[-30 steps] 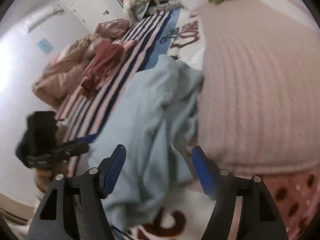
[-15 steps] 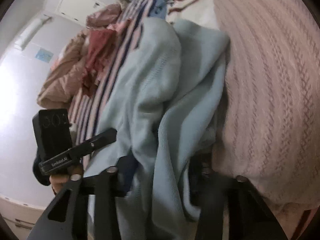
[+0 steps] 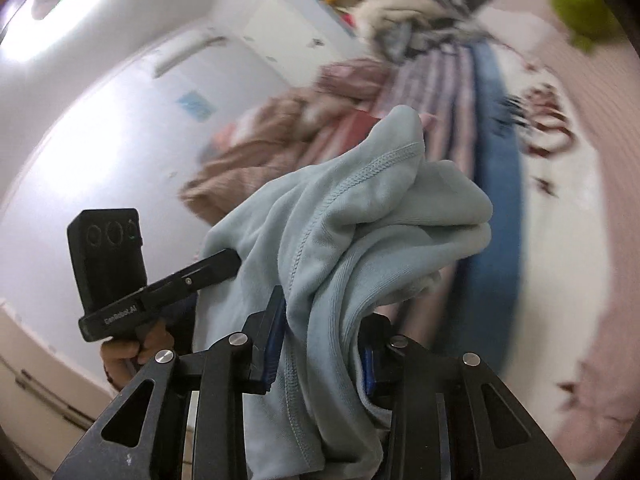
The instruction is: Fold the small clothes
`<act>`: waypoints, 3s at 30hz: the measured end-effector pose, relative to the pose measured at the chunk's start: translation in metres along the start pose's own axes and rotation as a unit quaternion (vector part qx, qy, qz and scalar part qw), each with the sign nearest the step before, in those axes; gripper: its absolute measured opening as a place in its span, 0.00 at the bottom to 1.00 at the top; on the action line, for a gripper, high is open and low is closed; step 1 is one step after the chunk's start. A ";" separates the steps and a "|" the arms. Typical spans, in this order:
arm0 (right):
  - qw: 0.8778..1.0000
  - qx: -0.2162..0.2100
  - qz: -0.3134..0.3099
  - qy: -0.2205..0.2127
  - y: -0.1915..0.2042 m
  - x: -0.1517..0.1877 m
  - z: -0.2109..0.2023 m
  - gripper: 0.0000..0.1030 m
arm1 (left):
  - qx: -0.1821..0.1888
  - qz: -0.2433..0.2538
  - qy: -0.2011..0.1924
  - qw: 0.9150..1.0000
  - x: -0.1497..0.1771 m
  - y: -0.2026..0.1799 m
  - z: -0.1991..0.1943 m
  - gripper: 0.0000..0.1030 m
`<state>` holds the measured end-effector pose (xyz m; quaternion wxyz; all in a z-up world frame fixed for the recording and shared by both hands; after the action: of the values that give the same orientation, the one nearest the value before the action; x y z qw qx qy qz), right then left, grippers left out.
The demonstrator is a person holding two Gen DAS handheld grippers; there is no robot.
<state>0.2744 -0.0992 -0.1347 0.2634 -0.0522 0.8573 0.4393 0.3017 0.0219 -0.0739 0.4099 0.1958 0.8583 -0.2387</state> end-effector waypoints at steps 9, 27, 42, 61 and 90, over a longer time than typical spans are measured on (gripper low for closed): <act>0.992 -0.096 -0.067 0.037 0.161 0.020 0.076 0.25 | -0.132 0.000 -0.028 0.991 -0.005 0.068 -0.165 0.11; 0.969 -0.136 -0.075 0.193 0.293 0.110 0.253 0.25 | -0.257 -0.133 0.020 0.957 0.109 0.245 -0.300 0.14; 0.970 -0.056 -0.112 0.208 0.248 0.105 0.326 0.58 | -0.228 -0.154 0.023 0.961 0.142 0.295 -0.273 0.33; 0.977 -0.044 -0.138 0.157 0.216 0.092 0.221 0.65 | -0.335 -0.075 -0.032 0.939 0.104 0.213 -0.304 0.51; 0.918 0.187 -0.278 -0.213 0.088 0.116 -0.122 1.00 | -0.342 0.085 -0.257 0.900 0.067 -0.109 -0.148 0.99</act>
<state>0.0978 -0.1240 -0.0703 0.5565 -0.1438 0.7981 0.1809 0.1139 0.0273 -0.0190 0.6769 0.0474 0.7318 0.0632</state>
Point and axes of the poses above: each gripper's, at about its wrist camera, not at the fingertips, and z roughly the way its jaws point, y to its left, x to its underside, the point moved 10 cm from there along z, roughly the way its jaws point, and after that the axes turned 10 degrees about z, right-handed, at the moved point
